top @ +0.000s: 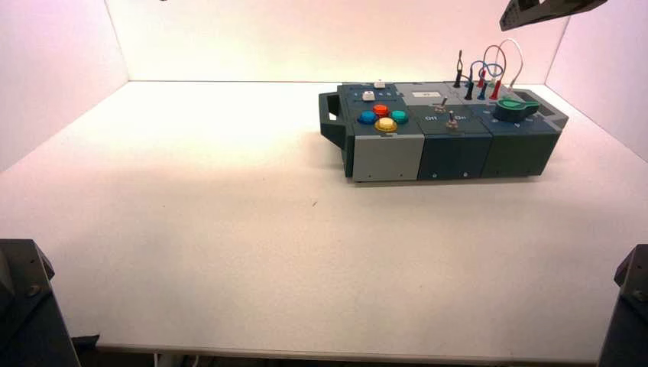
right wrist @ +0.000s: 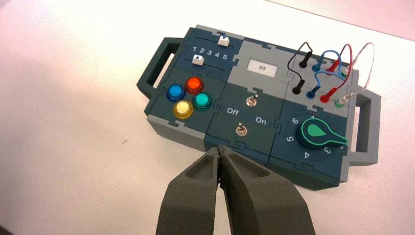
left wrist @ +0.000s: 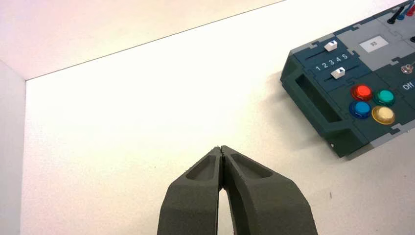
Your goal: Push the yellow button with the left gripper.
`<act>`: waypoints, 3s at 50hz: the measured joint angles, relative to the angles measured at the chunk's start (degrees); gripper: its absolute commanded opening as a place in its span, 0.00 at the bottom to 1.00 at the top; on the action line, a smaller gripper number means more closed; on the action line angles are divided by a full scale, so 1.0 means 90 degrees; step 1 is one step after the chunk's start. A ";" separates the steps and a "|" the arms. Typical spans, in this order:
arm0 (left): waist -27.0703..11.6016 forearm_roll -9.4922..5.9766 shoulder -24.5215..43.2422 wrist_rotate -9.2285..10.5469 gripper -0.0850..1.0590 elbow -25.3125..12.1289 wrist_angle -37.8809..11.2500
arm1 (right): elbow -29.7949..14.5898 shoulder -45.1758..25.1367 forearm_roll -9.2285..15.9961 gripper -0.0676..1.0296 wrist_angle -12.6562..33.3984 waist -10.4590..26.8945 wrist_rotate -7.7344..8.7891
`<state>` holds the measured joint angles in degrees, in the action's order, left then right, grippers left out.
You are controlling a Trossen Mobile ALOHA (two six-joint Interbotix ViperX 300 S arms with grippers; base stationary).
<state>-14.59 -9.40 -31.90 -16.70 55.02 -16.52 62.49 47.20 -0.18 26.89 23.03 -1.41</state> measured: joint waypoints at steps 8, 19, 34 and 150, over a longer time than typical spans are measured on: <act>-0.0625 -0.0098 0.0205 0.0000 0.05 -0.0010 0.0029 | 0.0000 -0.0029 0.0000 0.04 -0.0010 0.0000 0.0000; -0.1953 -0.0117 0.0977 0.0010 0.05 -0.0527 0.0283 | 0.0000 -0.0010 0.0000 0.04 -0.0010 0.0000 0.0000; -0.2422 -0.0107 0.2578 0.0010 0.05 -0.1621 0.0137 | -0.0010 0.0176 -0.0078 0.04 -0.0020 -0.0029 0.0000; -0.3604 -0.0098 0.5898 -0.0283 0.05 -0.4346 -0.1475 | 0.0000 0.0625 -0.0098 0.04 -0.0146 -0.0674 -0.0010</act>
<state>-47.02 -10.28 21.18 -19.25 15.91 -29.79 62.49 52.82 -1.05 25.58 16.96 -1.49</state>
